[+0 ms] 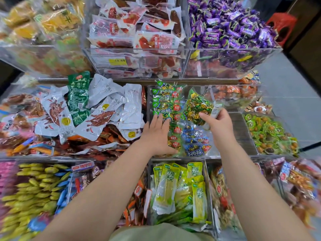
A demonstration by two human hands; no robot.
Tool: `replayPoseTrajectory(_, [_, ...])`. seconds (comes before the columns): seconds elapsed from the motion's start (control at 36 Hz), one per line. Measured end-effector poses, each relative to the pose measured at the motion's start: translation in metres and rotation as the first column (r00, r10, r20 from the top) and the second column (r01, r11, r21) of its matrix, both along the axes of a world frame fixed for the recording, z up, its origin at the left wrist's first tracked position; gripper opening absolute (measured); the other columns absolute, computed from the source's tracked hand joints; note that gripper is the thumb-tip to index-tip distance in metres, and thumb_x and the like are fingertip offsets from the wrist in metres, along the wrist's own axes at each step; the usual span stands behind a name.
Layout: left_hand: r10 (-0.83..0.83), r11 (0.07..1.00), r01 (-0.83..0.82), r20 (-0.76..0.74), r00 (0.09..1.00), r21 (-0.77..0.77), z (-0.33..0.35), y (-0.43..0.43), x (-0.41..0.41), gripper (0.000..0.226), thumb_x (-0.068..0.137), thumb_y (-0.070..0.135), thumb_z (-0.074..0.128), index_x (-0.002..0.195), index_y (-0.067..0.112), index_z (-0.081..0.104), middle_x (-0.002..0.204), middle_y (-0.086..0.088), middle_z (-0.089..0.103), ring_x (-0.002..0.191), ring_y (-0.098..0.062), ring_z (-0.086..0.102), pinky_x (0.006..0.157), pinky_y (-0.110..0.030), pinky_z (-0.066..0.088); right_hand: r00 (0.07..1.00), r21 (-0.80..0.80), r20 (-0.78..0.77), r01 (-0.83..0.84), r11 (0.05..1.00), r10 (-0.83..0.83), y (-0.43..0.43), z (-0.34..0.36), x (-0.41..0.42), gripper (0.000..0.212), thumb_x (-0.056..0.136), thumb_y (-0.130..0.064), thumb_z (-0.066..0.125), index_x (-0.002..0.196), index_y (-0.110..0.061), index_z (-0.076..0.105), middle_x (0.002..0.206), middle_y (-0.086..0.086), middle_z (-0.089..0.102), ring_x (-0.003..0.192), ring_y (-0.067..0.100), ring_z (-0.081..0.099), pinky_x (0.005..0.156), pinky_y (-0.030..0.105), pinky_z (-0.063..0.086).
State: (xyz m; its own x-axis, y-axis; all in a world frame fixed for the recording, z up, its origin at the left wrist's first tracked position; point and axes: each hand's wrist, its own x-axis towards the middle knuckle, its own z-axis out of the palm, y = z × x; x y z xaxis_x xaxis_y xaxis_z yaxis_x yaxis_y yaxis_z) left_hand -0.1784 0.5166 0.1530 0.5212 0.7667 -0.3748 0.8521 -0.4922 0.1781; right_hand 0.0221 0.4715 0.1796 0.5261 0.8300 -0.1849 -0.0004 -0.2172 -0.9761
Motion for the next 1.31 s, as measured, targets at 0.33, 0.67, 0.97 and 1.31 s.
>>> replayPoseTrajectory(0.33, [-0.031,0.998,0.039,-0.132,0.991,0.058,0.007,-0.014,0.007,0.112,0.078,0.079,0.043,0.153,0.013,-0.009,0.16,-0.018,-0.007,0.148,-0.032,-0.01,0.112,-0.061,-0.009,0.99,-0.025,0.074,-0.12,0.992,0.122,0.013,-0.003,-0.006,0.033,0.069,-0.028,0.08,0.091,-0.034,0.057,0.087,-0.02,0.069,0.078,-0.005,0.064,0.071,0.027,0.049])
replayPoseTrajectory(0.67, [-0.022,0.991,0.033,-0.089,0.996,0.128,0.01,-0.014,0.006,0.092,0.072,0.078,0.048,0.136,0.013,0.037,0.133,-0.012,0.039,0.127,-0.033,0.034,0.109,-0.066,0.008,0.973,-0.037,0.014,-0.23,0.972,0.231,0.018,-0.015,-0.011,0.028,0.073,-0.014,0.078,0.085,-0.029,0.057,0.075,-0.016,0.069,0.069,-0.001,0.065,0.061,0.017,0.046])
replayPoseTrajectory(0.97, [0.023,0.963,-0.029,0.025,0.999,0.266,-0.001,-0.03,0.002,0.075,0.072,0.067,0.062,0.118,0.015,0.034,0.116,-0.006,0.048,0.105,-0.026,0.041,0.088,-0.039,0.031,0.816,-0.315,-0.042,-0.558,0.768,0.576,0.044,-0.04,-0.043,0.027,0.083,0.0,0.047,0.095,-0.02,0.06,0.104,0.003,0.058,0.102,0.021,0.055,0.093,0.034,0.043])
replayPoseTrajectory(1.31, [-0.021,0.945,0.007,0.041,0.999,0.328,0.004,-0.017,0.012,0.11,0.058,0.071,0.071,0.137,0.018,0.016,0.126,-0.005,0.041,0.117,-0.027,0.03,0.106,-0.045,0.012,0.853,-0.501,-0.058,-0.473,0.724,0.518,0.053,-0.038,-0.026,0.026,0.084,0.002,0.06,0.069,-0.018,0.066,0.076,0.0,0.065,0.072,0.016,0.063,0.056,0.025,0.052])
